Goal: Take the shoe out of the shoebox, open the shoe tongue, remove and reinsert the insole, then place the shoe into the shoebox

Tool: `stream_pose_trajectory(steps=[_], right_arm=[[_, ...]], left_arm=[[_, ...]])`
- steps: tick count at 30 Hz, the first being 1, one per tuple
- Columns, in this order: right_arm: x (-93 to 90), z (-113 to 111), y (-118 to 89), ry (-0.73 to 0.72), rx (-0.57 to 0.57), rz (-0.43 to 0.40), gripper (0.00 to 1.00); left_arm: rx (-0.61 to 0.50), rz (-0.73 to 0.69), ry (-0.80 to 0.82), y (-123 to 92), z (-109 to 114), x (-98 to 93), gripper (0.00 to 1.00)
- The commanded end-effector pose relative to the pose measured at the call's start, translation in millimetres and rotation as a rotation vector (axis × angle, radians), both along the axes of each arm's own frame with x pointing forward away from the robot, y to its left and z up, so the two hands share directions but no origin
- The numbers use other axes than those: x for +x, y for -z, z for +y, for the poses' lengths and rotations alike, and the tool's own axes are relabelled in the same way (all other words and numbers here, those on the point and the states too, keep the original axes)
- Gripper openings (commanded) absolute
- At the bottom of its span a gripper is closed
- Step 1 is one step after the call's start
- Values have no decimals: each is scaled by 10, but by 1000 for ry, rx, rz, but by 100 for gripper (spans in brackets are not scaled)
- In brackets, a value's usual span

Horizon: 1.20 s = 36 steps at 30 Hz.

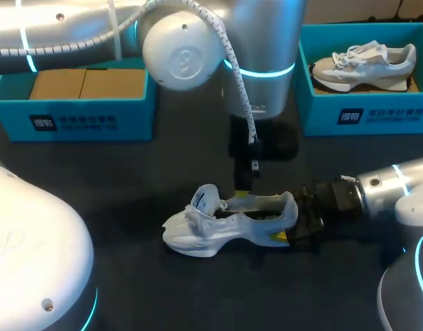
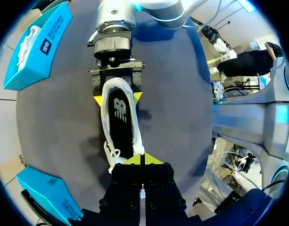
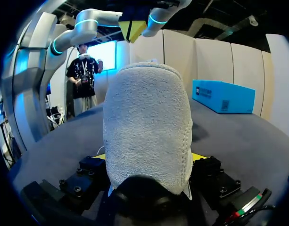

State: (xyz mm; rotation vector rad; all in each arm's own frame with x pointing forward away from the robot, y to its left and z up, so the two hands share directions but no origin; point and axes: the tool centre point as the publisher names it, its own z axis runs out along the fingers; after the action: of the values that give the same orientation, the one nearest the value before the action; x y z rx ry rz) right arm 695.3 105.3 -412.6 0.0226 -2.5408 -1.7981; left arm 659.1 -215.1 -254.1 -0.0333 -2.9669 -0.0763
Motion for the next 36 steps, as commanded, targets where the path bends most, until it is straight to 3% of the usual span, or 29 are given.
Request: stream_pose_trajectory(steps=[1, 8, 14, 22, 36], right_arm=[[-4, 8, -10, 2, -3, -1, 0], [-4, 8, -10, 2, -3, -1, 0], [-4, 8, -10, 2, -3, -1, 0], [-4, 8, -10, 2, -3, -1, 0], [-4, 8, -10, 2, -3, -1, 0]], left_arm=[[-24, 3, -1, 38, 60, 9, 0], [-24, 3, -1, 38, 60, 9, 0], [-18, -47, 46, 491, -154, 243, 0], [-51, -1, 65, 801, -211, 334, 0], [-46, 85, 82, 1211, -165, 54, 0]])
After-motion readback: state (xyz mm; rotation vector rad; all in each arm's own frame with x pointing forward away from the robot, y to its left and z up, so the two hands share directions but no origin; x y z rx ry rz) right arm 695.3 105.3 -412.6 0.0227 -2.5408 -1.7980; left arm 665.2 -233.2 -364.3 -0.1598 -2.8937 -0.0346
